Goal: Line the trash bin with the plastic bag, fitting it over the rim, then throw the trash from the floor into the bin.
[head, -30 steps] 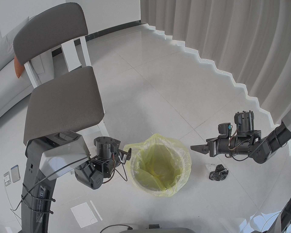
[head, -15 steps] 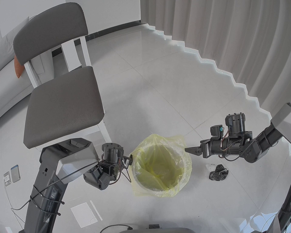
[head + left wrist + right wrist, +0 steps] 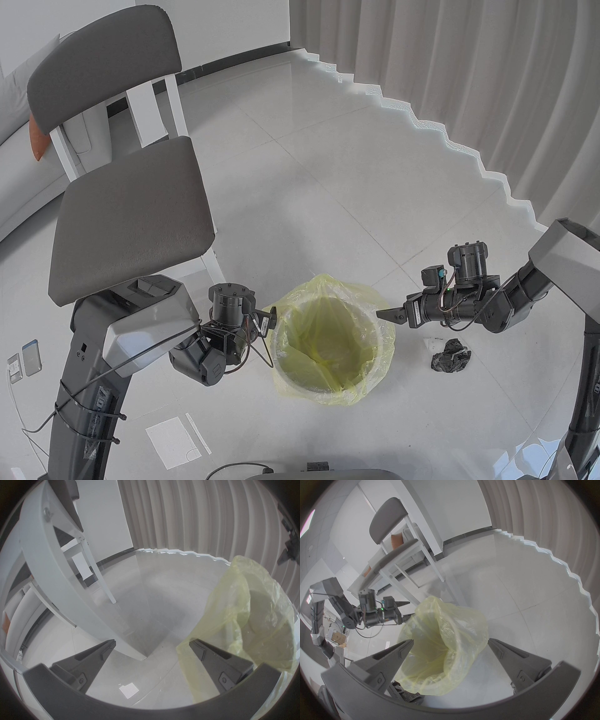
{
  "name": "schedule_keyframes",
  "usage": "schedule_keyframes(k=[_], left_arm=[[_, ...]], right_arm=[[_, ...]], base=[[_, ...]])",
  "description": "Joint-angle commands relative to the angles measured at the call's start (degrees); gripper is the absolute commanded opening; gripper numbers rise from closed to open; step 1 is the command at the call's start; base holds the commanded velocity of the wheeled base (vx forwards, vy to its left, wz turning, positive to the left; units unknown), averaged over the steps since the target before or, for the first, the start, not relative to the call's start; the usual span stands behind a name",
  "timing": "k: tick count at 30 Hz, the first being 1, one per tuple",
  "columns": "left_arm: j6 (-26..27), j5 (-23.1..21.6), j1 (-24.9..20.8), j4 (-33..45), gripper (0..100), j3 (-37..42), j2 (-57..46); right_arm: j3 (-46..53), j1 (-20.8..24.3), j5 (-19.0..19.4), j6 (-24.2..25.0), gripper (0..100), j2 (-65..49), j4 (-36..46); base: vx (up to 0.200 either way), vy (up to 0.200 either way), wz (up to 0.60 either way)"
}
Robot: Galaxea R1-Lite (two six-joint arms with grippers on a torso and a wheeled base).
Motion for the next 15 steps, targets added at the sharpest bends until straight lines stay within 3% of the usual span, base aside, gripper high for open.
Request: schedule_keyframes(k=[1,15], left_arm=[[-0.1,0.0,-0.1,-0.2,100,0.3,-1.0],[-0.8,0.1,0.1,-0.3,100,1.7,-1.3]], right_arm=[[-2.1,-1.2,0.0,-0.3,100,5.0,0.0],[-5.8,-2.4,0.0,-0.8,100,9.8,1.7]], base=[[0.000,0.000,0.00],[0.000,0.000,0.00]])
